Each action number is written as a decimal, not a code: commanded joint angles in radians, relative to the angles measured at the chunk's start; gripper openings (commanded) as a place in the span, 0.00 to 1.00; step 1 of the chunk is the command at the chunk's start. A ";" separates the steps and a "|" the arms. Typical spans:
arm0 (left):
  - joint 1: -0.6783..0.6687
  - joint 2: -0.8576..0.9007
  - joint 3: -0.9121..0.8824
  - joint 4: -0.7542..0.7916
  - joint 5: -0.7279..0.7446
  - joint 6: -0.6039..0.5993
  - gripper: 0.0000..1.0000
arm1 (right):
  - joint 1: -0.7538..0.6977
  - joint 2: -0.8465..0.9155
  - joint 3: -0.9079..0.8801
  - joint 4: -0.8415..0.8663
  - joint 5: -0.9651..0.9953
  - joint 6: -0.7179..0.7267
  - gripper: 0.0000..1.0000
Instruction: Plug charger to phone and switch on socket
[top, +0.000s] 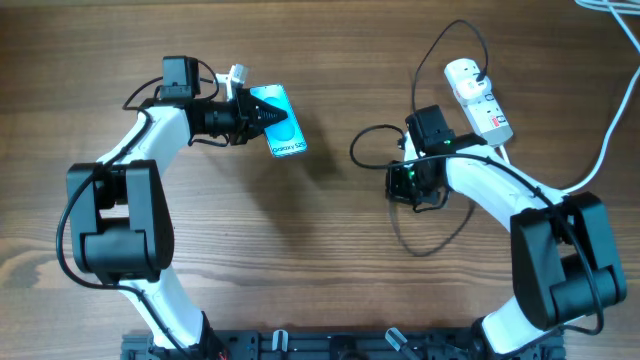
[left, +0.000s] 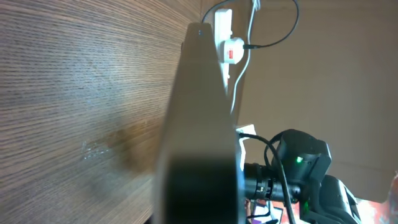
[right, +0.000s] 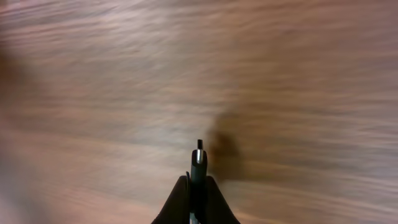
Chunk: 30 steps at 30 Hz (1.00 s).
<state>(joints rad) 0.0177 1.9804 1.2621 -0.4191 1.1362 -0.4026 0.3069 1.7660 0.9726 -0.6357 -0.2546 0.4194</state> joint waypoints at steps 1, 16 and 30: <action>-0.002 -0.004 0.001 0.004 0.013 0.002 0.04 | 0.030 0.011 0.003 -0.002 0.234 -0.023 0.04; -0.002 -0.004 0.001 0.003 0.014 0.002 0.04 | 0.110 0.011 0.000 -0.021 0.301 0.011 0.37; -0.002 -0.004 0.001 0.003 0.014 0.002 0.04 | 0.111 0.011 -0.021 -0.040 0.256 0.002 0.07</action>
<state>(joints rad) 0.0177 1.9800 1.2621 -0.4191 1.1294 -0.4026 0.4156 1.7660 0.9714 -0.6716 0.0216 0.4248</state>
